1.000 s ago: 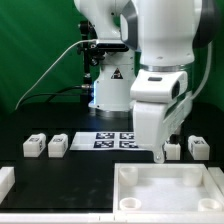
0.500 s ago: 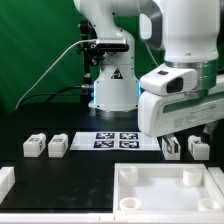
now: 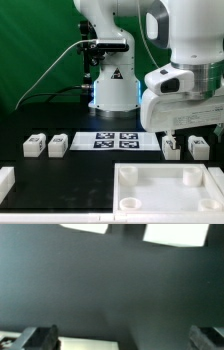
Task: Assemble one leg
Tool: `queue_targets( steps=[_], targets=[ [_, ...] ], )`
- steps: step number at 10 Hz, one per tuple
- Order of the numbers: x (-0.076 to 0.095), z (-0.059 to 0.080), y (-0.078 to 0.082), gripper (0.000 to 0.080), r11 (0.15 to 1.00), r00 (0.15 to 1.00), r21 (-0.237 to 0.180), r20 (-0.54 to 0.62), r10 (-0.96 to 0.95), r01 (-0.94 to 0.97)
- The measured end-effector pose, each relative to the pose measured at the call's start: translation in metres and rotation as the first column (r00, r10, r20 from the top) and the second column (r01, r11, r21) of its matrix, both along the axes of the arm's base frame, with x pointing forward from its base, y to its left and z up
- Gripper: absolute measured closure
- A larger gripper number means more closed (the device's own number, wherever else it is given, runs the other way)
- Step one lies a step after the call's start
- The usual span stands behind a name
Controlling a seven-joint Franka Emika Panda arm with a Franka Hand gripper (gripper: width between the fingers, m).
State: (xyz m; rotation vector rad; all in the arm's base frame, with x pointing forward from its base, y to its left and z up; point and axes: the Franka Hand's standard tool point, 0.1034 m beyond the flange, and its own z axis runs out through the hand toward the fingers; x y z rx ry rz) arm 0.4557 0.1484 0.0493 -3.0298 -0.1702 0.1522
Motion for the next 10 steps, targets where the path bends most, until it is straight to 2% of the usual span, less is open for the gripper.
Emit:
queue_targets(
  steps=[1, 2, 3, 4, 5, 6, 7, 8, 9, 10],
  targets=[
    [-0.01, 0.001, 0.007, 0.0151, 1.0, 0.998, -0.001, -0.064, -0.014, 0.014],
    [-0.019, 0.004, 0.015, 0.0151, 0.998, 0.978, -0.01, -0.199, -0.064, 0.063],
    [-0.019, 0.006, 0.022, 0.0151, 0.997, 0.941, -0.025, -0.33, -0.072, 0.067],
    [-0.014, 0.0, 0.025, 0.0151, 0.999, 0.916, -0.019, -0.398, -0.052, 0.048],
    [-0.019, -0.006, 0.023, 0.0151, 0.999, 0.896, -0.018, -0.442, -0.042, 0.037],
    [-0.028, -0.002, 0.021, 0.0151, 0.999, 0.834, -0.027, -0.55, -0.029, 0.017],
    [-0.023, -0.004, 0.023, 0.0151, 1.0, 0.801, -0.023, -0.598, -0.022, 0.01],
    [-0.026, -0.004, 0.023, 0.0151, 1.0, 0.749, -0.022, -0.663, -0.012, -0.003],
    [-0.025, -0.01, 0.024, 0.0151, 0.999, 0.756, -0.036, -0.654, -0.04, 0.022],
    [-0.037, -0.015, 0.022, 0.0151, 0.996, 0.734, -0.072, -0.674, -0.084, 0.048]
  ],
)
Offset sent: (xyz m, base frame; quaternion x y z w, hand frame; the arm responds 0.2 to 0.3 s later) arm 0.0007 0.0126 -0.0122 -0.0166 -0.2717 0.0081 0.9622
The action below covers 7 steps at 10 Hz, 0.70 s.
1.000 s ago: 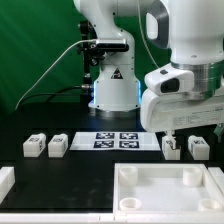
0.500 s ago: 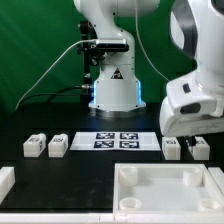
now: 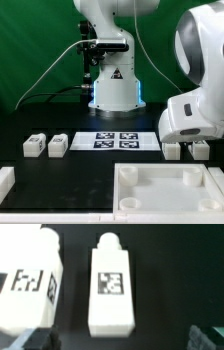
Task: Assemble one leg
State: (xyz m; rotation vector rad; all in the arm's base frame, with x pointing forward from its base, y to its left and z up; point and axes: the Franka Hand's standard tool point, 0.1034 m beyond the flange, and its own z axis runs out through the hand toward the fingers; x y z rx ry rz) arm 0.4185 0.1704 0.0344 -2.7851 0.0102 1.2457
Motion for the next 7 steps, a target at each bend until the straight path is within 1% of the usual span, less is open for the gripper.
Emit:
queue_targets(
  steps=[1, 4, 6, 7],
  targets=[
    [-0.013, -0.005, 0.001, 0.0151, 0.999, 0.999, -0.044, -0.048, -0.024, 0.022],
    [-0.03, -0.013, 0.003, 0.0151, 0.998, 0.997, -0.059, -0.069, -0.024, 0.02],
    [-0.034, -0.017, 0.006, 0.0151, 0.998, 0.997, -0.065, -0.078, -0.02, 0.015],
    [-0.034, -0.017, 0.006, 0.0177, 0.998, 0.997, -0.064, -0.077, -0.02, 0.015]
  ],
)
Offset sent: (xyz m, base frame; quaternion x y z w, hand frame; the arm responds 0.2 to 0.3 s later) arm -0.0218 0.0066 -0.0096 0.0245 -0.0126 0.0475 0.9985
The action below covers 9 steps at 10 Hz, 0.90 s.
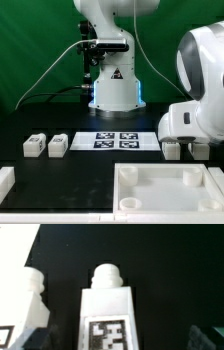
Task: Assemble one leg
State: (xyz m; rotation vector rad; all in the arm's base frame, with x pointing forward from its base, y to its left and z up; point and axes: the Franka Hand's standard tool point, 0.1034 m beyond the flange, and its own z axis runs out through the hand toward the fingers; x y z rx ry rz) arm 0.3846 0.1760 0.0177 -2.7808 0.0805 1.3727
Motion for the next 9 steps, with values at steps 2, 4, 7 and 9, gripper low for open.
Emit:
queue_targets(
  steps=[2, 4, 7, 9],
  targets=[
    [0.0, 0.0, 0.0, 0.036, 1.0, 1.0, 0.0, 0.0, 0.0, 0.0],
    [0.0, 0.0001, 0.0, 0.0516, 1.0, 1.0, 0.0, 0.0, 0.0, 0.0],
    [0.0, 0.0001, 0.0, 0.0515, 1.0, 1.0, 0.0, 0.0, 0.0, 0.0],
    [0.0, 0.0001, 0.0, 0.0514, 1.0, 1.0, 0.0, 0.0, 0.0, 0.0]
  ],
)
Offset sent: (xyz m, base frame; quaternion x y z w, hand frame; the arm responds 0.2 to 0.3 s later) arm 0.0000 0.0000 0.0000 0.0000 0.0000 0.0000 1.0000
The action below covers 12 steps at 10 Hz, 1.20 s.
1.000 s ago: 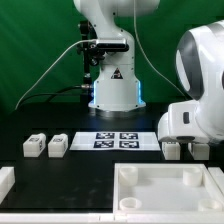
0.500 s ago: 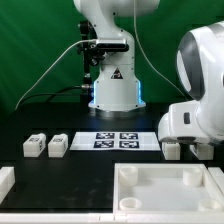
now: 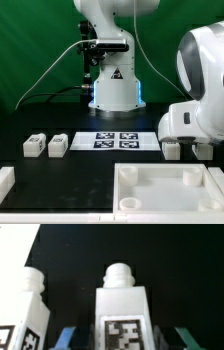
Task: Assemble one leg
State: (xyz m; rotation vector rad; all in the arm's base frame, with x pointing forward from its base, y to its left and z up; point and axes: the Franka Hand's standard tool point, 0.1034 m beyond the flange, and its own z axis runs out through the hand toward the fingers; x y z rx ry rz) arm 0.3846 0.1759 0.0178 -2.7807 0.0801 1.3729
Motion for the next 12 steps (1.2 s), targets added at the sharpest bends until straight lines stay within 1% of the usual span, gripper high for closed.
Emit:
queue_targets(
  steps=[1, 2, 3, 4, 5, 6, 7, 8, 9, 10, 11, 12],
  targets=[
    [0.0, 0.0, 0.0, 0.0514, 1.0, 1.0, 0.0, 0.0, 0.0, 0.0],
    [0.005, 0.005, -0.006, 0.0514, 0.999, 0.999, 0.023, 0.003, 0.034, -0.034],
    [0.024, 0.022, -0.016, 0.0514, 0.996, 0.996, 0.045, 0.038, 0.075, -0.077],
    [0.044, 0.044, -0.024, 0.0512, 0.993, 0.992, 0.069, 0.09, 0.086, -0.092],
    [0.058, 0.062, -0.033, 0.0512, 0.99, 0.988, 0.093, 0.12, 0.093, -0.105],
    [0.073, 0.074, -0.041, 0.0512, 0.989, 0.977, 0.102, 0.197, 0.086, -0.108],
    [0.092, 0.086, -0.047, 0.0512, 0.989, 0.933, 0.101, 0.352, 0.07, -0.112],
    [0.099, 0.107, -0.055, 0.0512, 0.99, 0.872, 0.081, 0.486, 0.058, -0.112],
    [0.102, 0.117, -0.056, 0.0512, 0.991, 0.841, 0.073, 0.538, 0.053, -0.11],
    [0.112, 0.115, -0.056, 0.0512, 0.992, 0.753, 0.062, 0.656, 0.039, -0.105],
    [0.11, 0.114, -0.058, 0.0512, 0.993, 0.684, 0.051, 0.729, 0.033, -0.103],
    [0.117, 0.115, -0.062, 0.0512, 0.99, 0.614, 0.045, 0.788, 0.045, -0.13]
  ],
)
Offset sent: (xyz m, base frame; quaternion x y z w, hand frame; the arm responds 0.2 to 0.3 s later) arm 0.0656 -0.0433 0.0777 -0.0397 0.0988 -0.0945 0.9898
